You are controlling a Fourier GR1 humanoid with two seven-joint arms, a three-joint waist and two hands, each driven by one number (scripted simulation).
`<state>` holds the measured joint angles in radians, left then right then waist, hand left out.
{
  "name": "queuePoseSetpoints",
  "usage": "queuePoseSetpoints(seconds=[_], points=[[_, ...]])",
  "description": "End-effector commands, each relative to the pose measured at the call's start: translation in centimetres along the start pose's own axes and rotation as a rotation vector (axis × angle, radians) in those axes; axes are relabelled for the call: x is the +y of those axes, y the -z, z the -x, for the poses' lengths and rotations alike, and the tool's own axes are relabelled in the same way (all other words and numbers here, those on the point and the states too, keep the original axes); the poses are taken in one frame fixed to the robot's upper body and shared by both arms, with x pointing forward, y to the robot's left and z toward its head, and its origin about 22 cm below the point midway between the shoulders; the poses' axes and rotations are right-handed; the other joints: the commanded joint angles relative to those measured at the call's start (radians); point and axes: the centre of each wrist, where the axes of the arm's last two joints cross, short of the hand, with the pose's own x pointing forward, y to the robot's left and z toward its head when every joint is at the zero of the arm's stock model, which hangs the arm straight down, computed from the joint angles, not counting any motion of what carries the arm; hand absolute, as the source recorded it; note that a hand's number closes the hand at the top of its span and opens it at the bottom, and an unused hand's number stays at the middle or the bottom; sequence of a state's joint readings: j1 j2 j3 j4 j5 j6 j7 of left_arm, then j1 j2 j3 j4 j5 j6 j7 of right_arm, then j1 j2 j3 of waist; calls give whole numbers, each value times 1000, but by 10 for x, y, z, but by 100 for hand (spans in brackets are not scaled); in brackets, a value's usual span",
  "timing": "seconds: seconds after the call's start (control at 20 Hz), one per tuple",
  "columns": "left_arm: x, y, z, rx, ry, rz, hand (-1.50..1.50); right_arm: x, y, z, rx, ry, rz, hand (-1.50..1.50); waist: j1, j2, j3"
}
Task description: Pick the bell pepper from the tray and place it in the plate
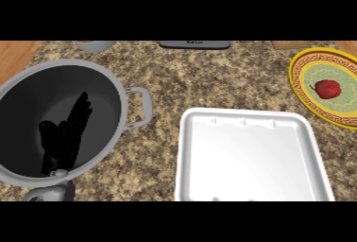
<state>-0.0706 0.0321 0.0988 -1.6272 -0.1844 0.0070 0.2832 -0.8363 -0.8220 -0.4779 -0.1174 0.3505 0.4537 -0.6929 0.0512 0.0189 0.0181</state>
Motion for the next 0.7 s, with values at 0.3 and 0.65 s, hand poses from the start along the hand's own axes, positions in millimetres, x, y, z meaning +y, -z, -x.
queuePoseSetpoints(seconds=[0.3,0.65], points=[[-11,-4,35,91,-13,29,0,-1,-16,15,-85,70,-61,-150,-5,8,-12],[-14,-4,22,62,-13,54,0,15,-22,33,-30,-18,3,-150,15,13,-10]])
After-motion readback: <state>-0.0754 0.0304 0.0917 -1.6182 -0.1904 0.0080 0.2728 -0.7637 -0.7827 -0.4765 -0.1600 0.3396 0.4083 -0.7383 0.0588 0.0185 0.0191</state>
